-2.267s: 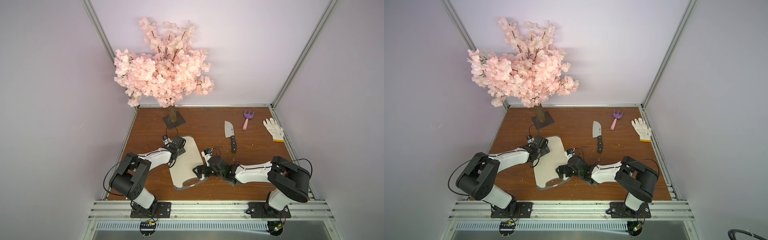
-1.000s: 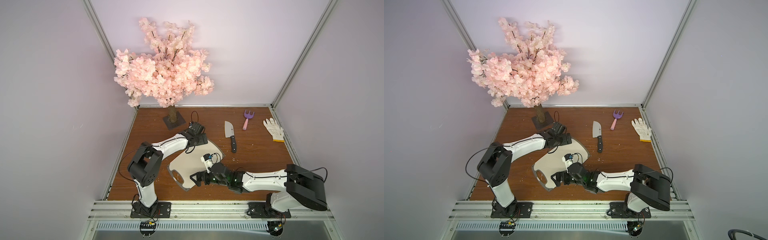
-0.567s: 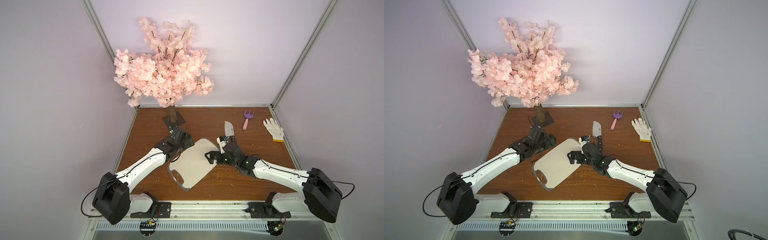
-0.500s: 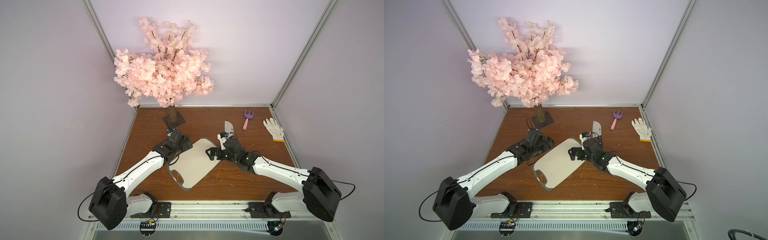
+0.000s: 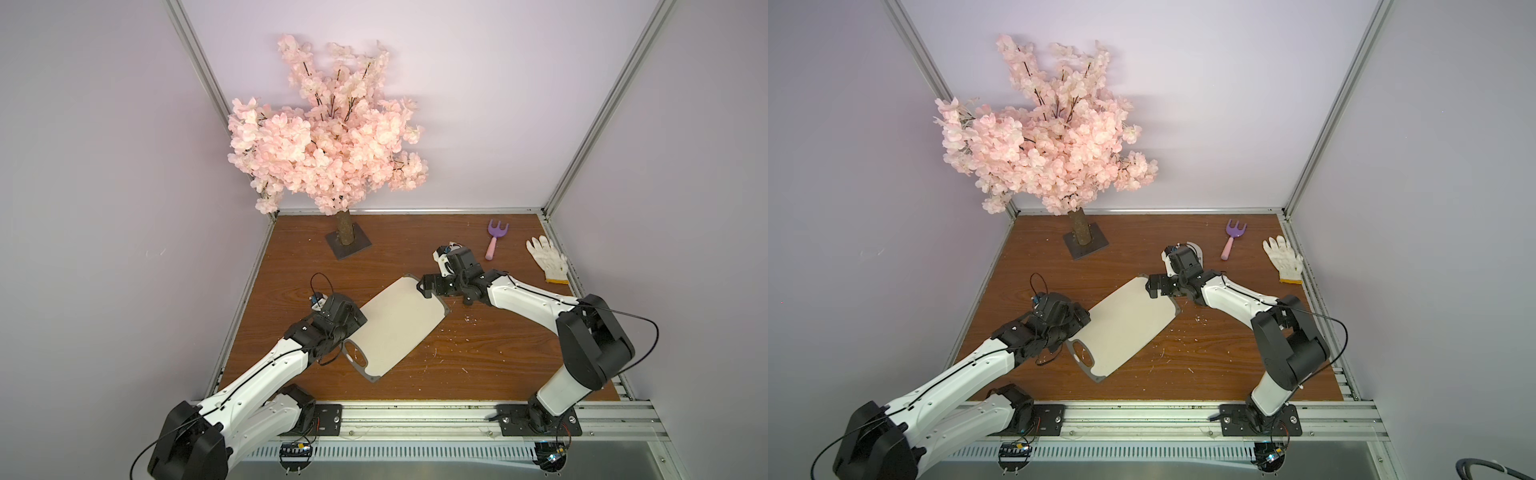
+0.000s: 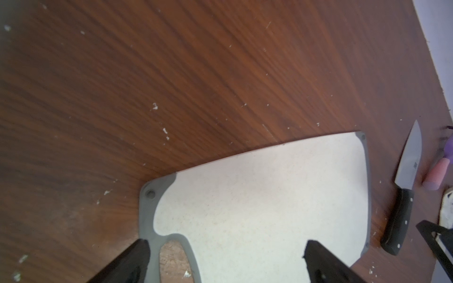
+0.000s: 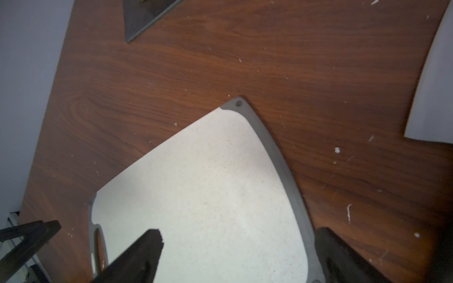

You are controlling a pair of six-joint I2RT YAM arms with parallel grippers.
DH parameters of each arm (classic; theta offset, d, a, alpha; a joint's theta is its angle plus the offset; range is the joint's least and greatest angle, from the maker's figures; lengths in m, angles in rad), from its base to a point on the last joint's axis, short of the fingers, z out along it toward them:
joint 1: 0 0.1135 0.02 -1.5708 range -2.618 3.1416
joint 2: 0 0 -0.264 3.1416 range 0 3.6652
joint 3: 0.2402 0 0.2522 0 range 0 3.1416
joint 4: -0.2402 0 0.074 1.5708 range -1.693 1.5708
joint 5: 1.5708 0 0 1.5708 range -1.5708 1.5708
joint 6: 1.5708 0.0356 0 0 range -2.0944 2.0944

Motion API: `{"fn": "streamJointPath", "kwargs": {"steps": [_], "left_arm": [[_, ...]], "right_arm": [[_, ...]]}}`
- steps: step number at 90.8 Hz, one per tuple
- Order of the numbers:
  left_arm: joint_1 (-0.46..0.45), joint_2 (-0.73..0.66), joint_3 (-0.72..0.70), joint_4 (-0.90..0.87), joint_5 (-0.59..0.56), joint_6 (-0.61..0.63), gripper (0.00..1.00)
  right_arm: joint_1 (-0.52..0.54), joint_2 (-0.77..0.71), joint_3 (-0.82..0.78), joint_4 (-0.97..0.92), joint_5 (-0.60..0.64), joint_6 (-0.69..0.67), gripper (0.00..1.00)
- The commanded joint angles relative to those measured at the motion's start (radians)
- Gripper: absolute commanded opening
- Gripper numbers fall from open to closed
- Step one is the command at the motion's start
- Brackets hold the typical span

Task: Align the knife with the edge of the cutting board
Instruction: Adjust the work surface at the center of the board.

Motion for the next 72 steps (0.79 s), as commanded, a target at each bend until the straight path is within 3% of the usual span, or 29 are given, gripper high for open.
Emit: {"fn": "streamJointPath", "kwargs": {"steps": [1,36,72], "left_arm": [[0.01,-0.002,-0.034,-0.034,0.022,-0.034,0.99],[0.01,0.015,-0.116,-0.035,0.073,-0.062,0.99],[0.011,0.08,-0.129,0.06,0.141,-0.053,0.99]], "right_arm": [[-0.017,0.04,0.067,-0.027,-0.066,-0.058,0.99],[-0.049,0.201,0.118,-0.004,-0.113,-0.084,0.99],[-0.049,0.17,0.011,0.086,-0.121,-0.042,0.99]]}}
